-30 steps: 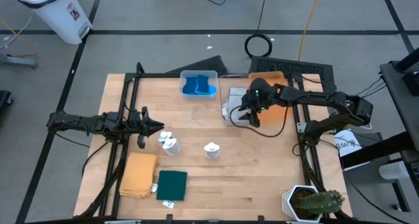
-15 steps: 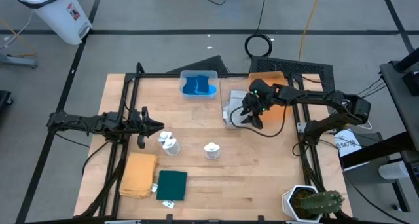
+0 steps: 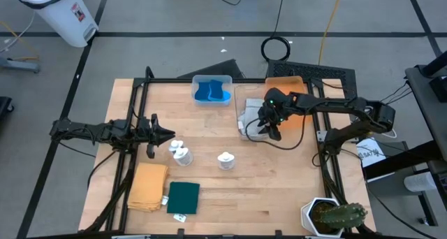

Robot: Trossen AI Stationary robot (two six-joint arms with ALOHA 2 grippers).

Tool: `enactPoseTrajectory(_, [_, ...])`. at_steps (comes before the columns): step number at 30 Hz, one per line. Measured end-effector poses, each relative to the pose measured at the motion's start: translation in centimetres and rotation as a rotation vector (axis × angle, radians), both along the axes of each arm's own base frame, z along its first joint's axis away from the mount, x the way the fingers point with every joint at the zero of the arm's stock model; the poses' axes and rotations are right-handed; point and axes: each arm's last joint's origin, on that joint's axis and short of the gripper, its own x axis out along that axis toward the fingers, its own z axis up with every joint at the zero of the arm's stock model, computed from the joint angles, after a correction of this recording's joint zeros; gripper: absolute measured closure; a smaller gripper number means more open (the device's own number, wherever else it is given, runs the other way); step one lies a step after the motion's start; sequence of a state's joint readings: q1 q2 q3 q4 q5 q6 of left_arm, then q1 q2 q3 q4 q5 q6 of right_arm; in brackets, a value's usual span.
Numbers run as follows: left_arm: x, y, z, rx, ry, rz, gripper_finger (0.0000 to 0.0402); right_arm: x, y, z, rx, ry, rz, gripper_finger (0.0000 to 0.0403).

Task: Pick & Place Kitchen Items
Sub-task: Put the gray towel into the transparent bin

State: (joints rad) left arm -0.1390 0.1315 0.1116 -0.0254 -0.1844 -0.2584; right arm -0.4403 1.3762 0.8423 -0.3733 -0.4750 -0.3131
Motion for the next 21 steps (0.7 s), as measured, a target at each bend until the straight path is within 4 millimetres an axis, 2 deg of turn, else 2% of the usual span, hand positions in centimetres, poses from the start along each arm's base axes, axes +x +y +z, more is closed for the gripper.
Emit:
enactPoseTrajectory(8, [0.0,0.0,0.0,0.0,0.0,0.0,0.0339,0.37,0.33,-0.43,-0.039,-0.003,0.068,0.0292])
enactPoseTrajectory(17, [0.0,0.0,0.0,0.0,0.0,0.0,0.0339,0.61,0.2,-0.27,-0.087,-0.042,0.103,0.0394])
enactPoseTrajectory(21, [0.0,0.0,0.0,0.0,0.0,0.0,0.0339,0.82,0.03,-0.12,-0.131,-0.064,0.098,0.0396])
